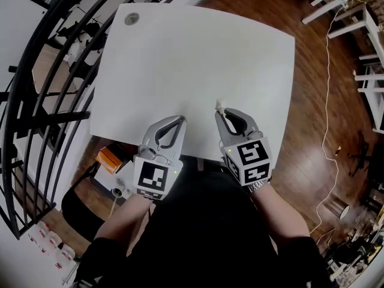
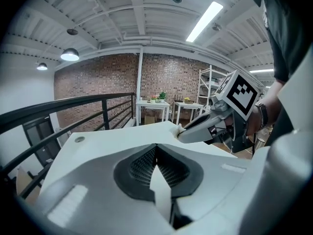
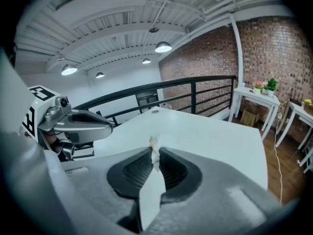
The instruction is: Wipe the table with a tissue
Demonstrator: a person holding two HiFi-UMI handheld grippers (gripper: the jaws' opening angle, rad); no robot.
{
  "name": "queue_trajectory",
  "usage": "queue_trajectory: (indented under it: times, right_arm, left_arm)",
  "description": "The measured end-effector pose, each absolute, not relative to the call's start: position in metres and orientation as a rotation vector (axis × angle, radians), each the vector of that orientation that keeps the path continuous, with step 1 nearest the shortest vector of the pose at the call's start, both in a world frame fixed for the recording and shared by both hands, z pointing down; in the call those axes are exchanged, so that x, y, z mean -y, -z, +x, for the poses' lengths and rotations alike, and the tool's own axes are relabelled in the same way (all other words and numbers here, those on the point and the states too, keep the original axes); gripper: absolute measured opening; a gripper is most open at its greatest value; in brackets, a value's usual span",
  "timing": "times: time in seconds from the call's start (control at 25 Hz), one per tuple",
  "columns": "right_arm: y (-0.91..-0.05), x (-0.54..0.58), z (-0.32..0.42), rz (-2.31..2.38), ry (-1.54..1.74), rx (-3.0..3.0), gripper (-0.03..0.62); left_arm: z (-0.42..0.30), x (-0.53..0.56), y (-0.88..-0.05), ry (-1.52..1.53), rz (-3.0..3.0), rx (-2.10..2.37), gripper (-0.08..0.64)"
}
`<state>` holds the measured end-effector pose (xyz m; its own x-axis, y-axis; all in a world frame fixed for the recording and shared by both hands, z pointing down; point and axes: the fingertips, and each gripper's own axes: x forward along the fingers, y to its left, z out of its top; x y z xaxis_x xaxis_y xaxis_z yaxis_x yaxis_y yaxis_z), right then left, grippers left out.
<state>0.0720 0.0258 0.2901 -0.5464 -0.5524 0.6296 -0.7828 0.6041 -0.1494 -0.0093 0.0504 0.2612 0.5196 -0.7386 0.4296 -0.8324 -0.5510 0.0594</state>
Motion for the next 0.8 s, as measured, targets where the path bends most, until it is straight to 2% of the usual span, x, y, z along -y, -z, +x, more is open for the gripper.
queue_trajectory:
  times: [0.8]
  right_arm:
    - [-0.216,-0.110,0.118,0.889,-0.401,2.580,0.028]
  left_arm:
    - [0.059,-0.114,-0.198,-0.499,2.517,1.625,0.017]
